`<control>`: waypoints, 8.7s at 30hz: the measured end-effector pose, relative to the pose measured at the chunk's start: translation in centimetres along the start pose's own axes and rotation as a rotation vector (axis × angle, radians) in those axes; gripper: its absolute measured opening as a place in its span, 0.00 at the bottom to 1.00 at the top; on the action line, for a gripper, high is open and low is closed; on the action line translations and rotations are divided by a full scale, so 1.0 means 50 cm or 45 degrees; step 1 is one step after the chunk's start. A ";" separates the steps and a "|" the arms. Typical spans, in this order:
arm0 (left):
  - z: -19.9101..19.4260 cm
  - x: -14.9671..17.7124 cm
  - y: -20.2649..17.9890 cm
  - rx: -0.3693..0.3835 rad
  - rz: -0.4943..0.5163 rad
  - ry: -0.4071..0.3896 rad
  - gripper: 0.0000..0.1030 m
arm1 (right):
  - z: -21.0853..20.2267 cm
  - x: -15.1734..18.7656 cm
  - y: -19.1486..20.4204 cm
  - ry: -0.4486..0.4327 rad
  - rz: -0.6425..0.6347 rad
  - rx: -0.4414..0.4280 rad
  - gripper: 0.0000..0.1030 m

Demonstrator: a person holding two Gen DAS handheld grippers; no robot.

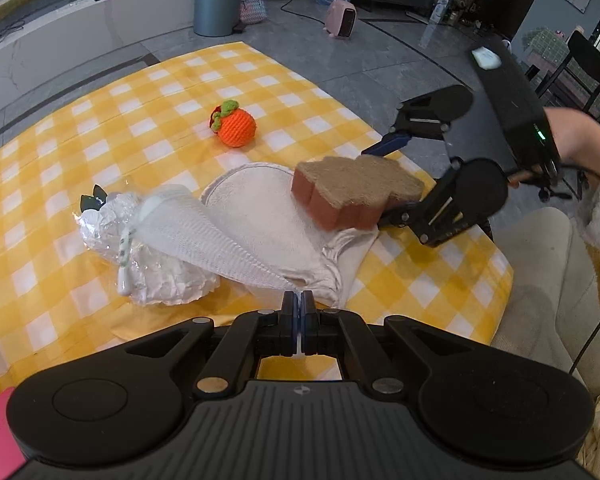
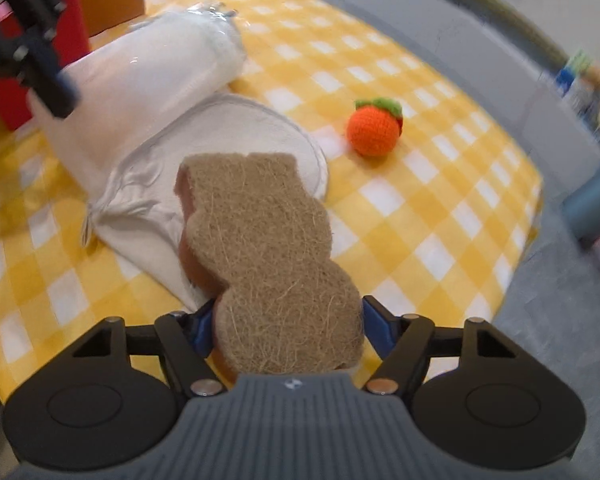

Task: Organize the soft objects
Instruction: 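Grasp the brown coir sponge with the right tool and lift it, then carry the sponge with right tool while left tool carries the mesh bag over the bin, then open the right tool to drop the sponge while left tool releases the mesh bag into the bin, then move both open tools from the bin back over the remaining soft items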

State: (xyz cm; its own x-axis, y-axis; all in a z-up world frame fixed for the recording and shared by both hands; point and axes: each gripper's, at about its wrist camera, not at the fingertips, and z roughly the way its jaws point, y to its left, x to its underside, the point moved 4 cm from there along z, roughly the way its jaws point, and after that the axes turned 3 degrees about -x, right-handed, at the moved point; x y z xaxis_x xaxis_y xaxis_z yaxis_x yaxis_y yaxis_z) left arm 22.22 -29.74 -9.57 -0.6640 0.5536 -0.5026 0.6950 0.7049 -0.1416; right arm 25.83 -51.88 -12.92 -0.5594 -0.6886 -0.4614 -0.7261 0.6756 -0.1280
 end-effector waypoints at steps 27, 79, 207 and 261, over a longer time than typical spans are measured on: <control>-0.200 -0.021 0.012 0.009 -0.112 -0.247 0.01 | -0.326 -0.048 0.179 -0.525 0.360 0.721 0.68; -0.514 0.345 0.485 -0.182 -0.720 -0.759 0.01 | 0.018 -0.757 0.627 -0.236 -0.178 0.308 0.68; -0.487 0.296 0.261 -0.801 -0.500 -0.698 0.86 | -0.194 -0.432 0.447 -0.799 0.550 0.453 0.94; 0.084 -0.060 0.162 -0.534 -0.430 -0.042 0.86 | -0.099 -0.041 0.146 -0.373 1.314 0.662 0.97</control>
State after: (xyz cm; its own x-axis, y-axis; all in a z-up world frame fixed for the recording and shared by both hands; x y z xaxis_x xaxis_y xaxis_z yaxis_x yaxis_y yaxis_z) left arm 30.97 -27.55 -12.78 -0.8177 0.2563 -0.5154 0.2702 0.9615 0.0495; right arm 19.69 -46.87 -8.55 -0.6226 0.2832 -0.7295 0.2997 0.9474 0.1120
